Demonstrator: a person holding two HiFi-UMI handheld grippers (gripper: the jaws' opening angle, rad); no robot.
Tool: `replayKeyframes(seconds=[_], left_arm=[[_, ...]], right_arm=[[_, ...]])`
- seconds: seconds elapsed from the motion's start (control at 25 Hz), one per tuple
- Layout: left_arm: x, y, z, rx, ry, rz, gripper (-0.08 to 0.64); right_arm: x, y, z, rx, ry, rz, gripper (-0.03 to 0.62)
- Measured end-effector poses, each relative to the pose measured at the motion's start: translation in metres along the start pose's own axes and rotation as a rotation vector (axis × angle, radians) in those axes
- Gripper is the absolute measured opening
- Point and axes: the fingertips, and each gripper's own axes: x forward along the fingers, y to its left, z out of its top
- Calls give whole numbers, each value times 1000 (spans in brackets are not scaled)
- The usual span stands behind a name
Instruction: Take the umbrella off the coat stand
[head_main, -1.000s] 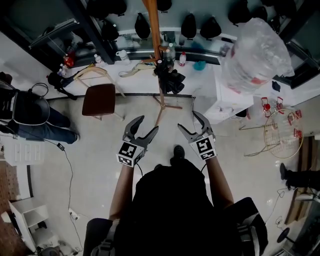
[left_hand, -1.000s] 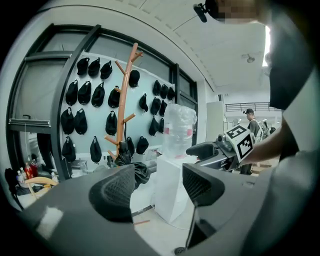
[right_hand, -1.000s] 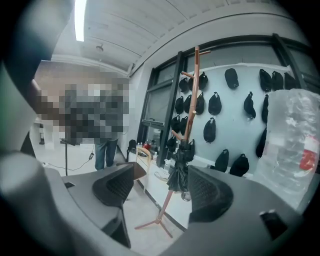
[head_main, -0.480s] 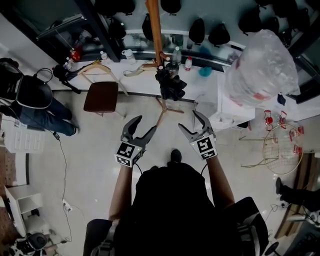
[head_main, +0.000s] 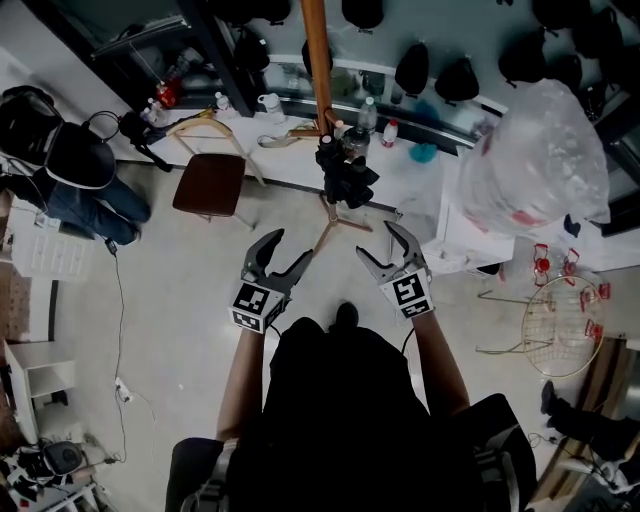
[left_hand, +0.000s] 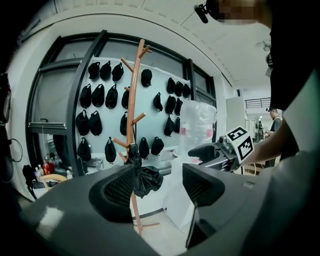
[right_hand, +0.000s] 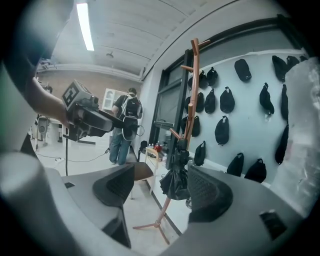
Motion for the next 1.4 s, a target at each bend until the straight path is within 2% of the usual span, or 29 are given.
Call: replayKeyframes(seconds=[0.52, 1.4], left_arm=[[20, 7, 11, 5, -19, 9, 296], [71, 85, 19, 24, -40, -78, 296]], right_arm=[[12, -13, 4, -3, -13, 8, 331], [81, -39, 13, 4, 24, -61, 331]])
